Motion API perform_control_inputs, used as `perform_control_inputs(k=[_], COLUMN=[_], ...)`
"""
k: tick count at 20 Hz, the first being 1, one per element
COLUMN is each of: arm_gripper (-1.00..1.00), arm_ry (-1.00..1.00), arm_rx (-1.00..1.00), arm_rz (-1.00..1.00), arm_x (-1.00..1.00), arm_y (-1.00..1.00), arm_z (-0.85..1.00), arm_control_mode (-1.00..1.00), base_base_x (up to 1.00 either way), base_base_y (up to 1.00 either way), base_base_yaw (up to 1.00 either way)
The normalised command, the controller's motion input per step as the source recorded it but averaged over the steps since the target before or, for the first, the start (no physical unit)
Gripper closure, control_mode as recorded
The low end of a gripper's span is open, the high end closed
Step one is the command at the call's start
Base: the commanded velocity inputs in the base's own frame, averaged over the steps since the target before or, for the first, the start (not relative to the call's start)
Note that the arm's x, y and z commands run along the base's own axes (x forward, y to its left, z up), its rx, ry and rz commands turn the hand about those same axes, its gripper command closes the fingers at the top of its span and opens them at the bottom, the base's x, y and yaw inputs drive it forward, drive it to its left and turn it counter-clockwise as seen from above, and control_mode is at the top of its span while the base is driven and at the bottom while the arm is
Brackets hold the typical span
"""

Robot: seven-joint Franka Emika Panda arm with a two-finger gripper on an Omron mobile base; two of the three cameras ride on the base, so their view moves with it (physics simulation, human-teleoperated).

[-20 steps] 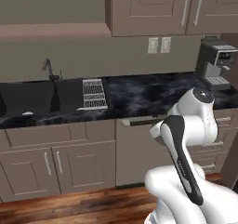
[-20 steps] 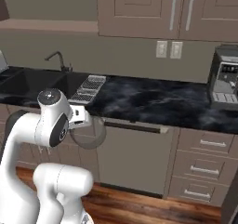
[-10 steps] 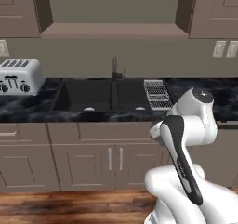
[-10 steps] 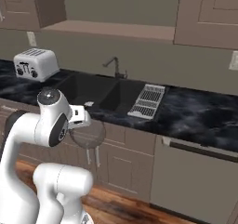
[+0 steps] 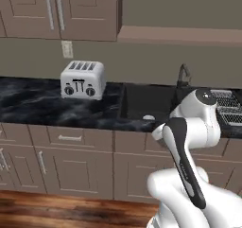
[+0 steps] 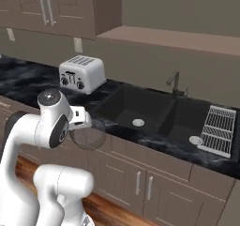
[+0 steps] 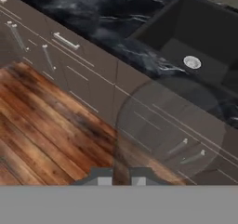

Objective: Pick the candle and jar from the dining table and place them in the open cabinet. Close the cabinet after placing the objects.

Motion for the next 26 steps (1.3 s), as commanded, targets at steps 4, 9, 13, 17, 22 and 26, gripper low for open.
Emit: perform_control_inputs(k=[4, 9, 13, 17, 22, 26], arm_gripper=[1.0, 1.0, 1.0, 1.0, 1.0, 1.0], arm_ry=[0.0, 0.0, 0.0, 0.0, 0.0, 0.0], arm_rx=[0.0, 0.0, 0.0, 0.0, 0.0, 0.0], arm_rz=[0.0, 0.0, 0.0, 0.0, 0.0, 0.0], arm_x=[0.0, 0.0, 0.0, 0.0, 0.0, 0.0], arm_y=[0.0, 0.0, 0.0, 0.0, 0.0, 0.0], arm_z=[0.0, 0.0, 0.0, 0.0, 0.0, 0.0], arm_control_mode=[1.0, 1.0, 1.0, 1.0, 1.0, 1.0], base_base_x=[0.33, 0.27, 0.25, 0.17, -0.02, -0.13], base_base_y=[1.0, 1.0, 1.0, 1.0, 0.94, 0.86], base_base_yaw=[0.35, 0.43, 0.47, 0.49, 0.52, 0.56])
